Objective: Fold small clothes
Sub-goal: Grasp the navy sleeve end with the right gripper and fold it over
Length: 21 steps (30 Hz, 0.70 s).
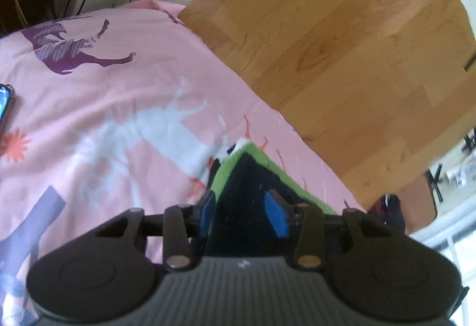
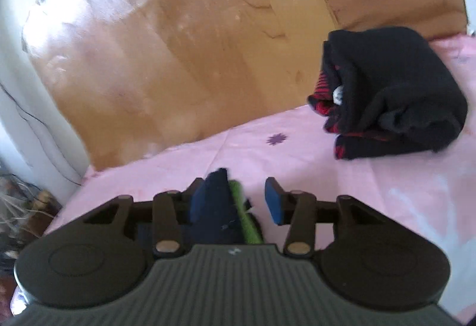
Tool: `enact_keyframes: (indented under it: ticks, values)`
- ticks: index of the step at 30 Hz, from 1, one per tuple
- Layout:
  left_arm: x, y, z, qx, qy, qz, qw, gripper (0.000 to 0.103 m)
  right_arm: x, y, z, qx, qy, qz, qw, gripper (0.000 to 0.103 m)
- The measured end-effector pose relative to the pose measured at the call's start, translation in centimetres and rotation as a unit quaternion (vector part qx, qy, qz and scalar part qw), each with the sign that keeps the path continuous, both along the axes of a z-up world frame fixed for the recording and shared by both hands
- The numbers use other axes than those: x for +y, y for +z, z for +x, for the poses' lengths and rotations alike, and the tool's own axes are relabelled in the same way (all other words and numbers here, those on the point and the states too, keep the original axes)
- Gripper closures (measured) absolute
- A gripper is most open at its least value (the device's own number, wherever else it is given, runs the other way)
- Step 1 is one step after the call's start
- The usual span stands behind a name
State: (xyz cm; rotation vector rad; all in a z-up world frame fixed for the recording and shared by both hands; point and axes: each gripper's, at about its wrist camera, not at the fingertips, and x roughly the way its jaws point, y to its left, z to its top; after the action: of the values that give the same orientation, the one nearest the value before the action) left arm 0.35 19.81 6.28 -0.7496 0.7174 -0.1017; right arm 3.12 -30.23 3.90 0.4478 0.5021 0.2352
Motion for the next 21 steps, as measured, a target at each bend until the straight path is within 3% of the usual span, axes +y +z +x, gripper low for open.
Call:
enact_keyframes:
  ticks: [3, 6, 9, 11, 13, 16, 21]
  values:
    - [-0.9, 0.6, -0.6, -0.019, -0.013, 0.003, 0.9997, 0.062, -1.3, -1.5, -2.4, -0.002, 0.004, 0.002, 1.0, 0.049]
    - [-3.3, 1.8, 0.4, -0.048, -0.049, 0.023, 0.9973, 0.056, -2.0, -3.3, -2.9, 0.028, -0.004, 0.027, 0.999, 0.046]
    - [-7.1, 2.3, 2.1, -0.064, -0.076, 0.086, 0.9913, 0.054, -1.7, -3.5, -3.0, 0.041, -0.021, 0.057, 0.997, 0.045]
    - [-9.3, 1.8, 3.4, -0.071, -0.08, 0.135, 0.9851, 0.052, -0.7, -2.8, -3.6, 0.015, -0.032, 0.043, 0.998, 0.045]
    - [-10.6, 1.0, 4.1, -0.065, -0.068, 0.178, 0.9796, 0.052, 0.6, -2.2, -3.5, 0.0, -0.03, 0.011, 0.999, 0.036]
    - [-10.8, -0.7, 5.3, -0.051, -0.063, 0.175, 0.9811, 0.052, 0.8, -2.7, -2.1, 0.015, -0.027, 0.005, 1.0, 0.032]
    - [-11.5, -1.3, 5.5, -0.062, -0.069, 0.203, 0.9747, 0.05, -0.8, -4.9, 0.2, 0.067, -0.015, 0.072, 0.995, 0.03]
